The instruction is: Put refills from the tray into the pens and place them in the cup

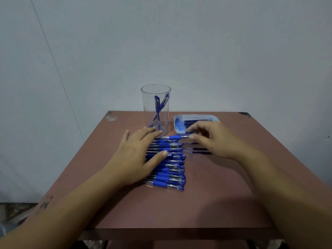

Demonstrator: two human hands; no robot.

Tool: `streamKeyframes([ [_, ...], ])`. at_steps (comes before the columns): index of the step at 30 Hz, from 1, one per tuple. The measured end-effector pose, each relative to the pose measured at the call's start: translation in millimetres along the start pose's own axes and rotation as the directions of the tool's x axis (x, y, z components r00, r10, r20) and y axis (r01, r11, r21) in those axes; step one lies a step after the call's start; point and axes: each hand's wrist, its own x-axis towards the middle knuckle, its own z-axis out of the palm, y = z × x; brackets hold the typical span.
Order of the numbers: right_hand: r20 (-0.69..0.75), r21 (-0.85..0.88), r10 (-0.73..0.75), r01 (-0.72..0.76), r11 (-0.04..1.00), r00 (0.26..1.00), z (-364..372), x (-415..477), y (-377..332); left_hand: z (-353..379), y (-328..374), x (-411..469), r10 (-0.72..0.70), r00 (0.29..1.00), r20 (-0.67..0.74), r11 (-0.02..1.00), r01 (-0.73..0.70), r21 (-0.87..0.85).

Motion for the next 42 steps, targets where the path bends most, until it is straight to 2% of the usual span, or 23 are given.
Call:
streamKeyframes([
  [5,-0.026,-0.027,-0.054,0.053,0.998,0.998,-18.9,-0.2,-9.6,-16.6,13.9,25.2,0.208,0.971,-0.115,0.978,-0.208,0.017],
  [11,-0.193,0.145,-0.054,0.083,0.986,0.98,7.9,-9.7,7.2,4.4,13.4,42.7,0.375,0.888,-0.265,0.926,-0.373,0.059],
  [18,-0.304,0.133,-0.113,0.16,0.978,0.946,23.1,-11.9,7.8,16.0,3.4,41.4,0.327,0.903,-0.278,0.937,-0.349,-0.029],
  [24,-0.285,0.099,-0.176,0.212,0.972,0.942,26.7,-9.9,5.7,17.1,-0.5,41.5,0.289,0.899,-0.328,0.928,-0.347,-0.135],
  [29,-0.24,0.153,-0.154,0.194,0.969,0.958,26.6,-9.4,6.7,21.5,-1.7,39.1,0.26,0.913,-0.315,0.937,-0.317,-0.147],
  [35,-0.22,0.117,-0.171,0.2,0.973,0.96,26.0,-10.5,9.9,22.2,-0.9,39.5,0.194,0.957,-0.215,0.933,-0.248,-0.261],
  [42,-0.252,-0.032,-0.238,0.237,0.971,0.938,24.5,-13.1,10.4,20.4,-0.9,37.4,0.153,0.981,-0.119,0.918,-0.186,-0.351],
])
